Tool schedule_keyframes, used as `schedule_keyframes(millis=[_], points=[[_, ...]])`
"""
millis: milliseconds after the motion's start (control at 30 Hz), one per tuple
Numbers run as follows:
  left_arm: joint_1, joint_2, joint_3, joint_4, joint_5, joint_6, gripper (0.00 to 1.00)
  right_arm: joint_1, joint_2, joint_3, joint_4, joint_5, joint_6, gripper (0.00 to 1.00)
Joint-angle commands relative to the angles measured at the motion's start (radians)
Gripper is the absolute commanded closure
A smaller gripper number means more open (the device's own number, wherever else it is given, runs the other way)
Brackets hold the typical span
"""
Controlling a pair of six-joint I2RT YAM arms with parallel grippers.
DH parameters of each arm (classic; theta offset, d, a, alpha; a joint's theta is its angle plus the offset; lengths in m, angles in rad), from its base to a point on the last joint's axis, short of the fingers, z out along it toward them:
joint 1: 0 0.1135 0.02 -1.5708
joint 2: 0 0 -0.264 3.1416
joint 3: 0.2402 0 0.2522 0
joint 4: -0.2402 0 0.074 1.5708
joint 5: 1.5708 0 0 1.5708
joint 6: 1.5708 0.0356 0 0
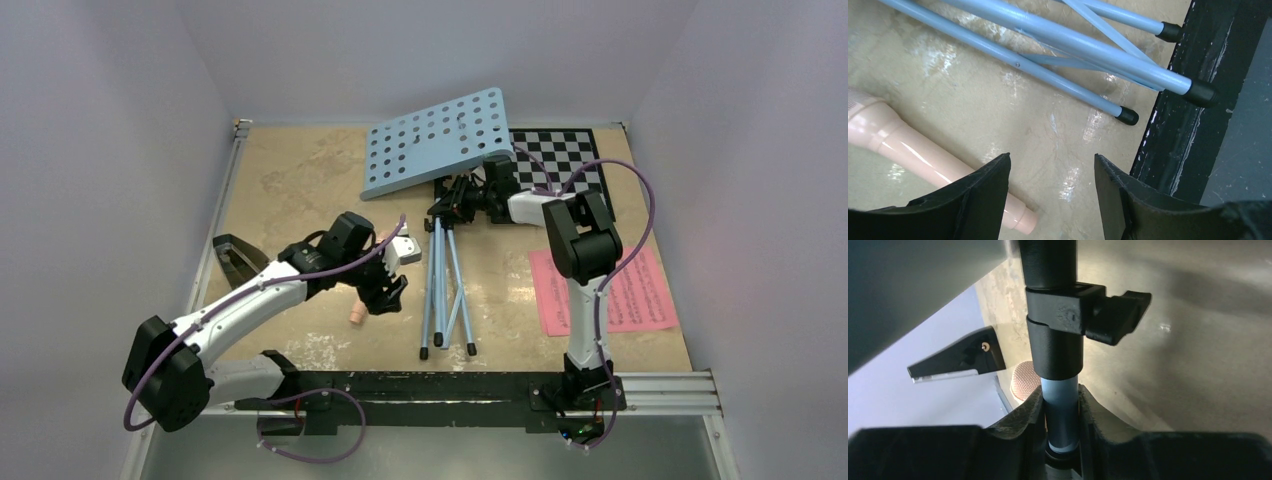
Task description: Pack up the instrument practice props
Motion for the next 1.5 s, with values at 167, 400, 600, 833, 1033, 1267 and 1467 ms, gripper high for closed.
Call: schedule_keyframes(millis=[167,400,600,833,1033,1267,1467], points=[[0.008,0.052,0.028,0.026,0.036,-0.081,0.01,-0.007,-0.073,0.052,-0.1,-0.003,-0.061,0.45],[0.008,0.051,0.034,0.035,-0.025,-0.054,0.01,0.015,-0.026,0.11,-0.11,-0.003,-0.093,0.62],[0.01,0.031,0.026,0.003,-0.036,-0.038,0.01,0.071,0.045,0.201,-0.104,0.005,-0.06,0.64],[0.01,0.028,0.023,0.006,-0.059,-0.038,0.01,0.048,-0.017,0.161,-0.187,0.056,-0.03,0.28],[0.012,0.034,0.032,0.015,-0.09,-0.069,0.01,-0.011,-0.194,0.086,-0.276,-0.005,-0.191,0.02],[0.013,0.035,0.059,0.022,-0.069,-0.059,0.01,-0.035,-0.312,0.04,-0.476,0.028,-0.393,0.02],[0.021,0.019,0.054,0.032,-0.056,-0.039,0.02,-0.113,-0.372,-0.027,-0.49,0.073,-0.382,0.02]])
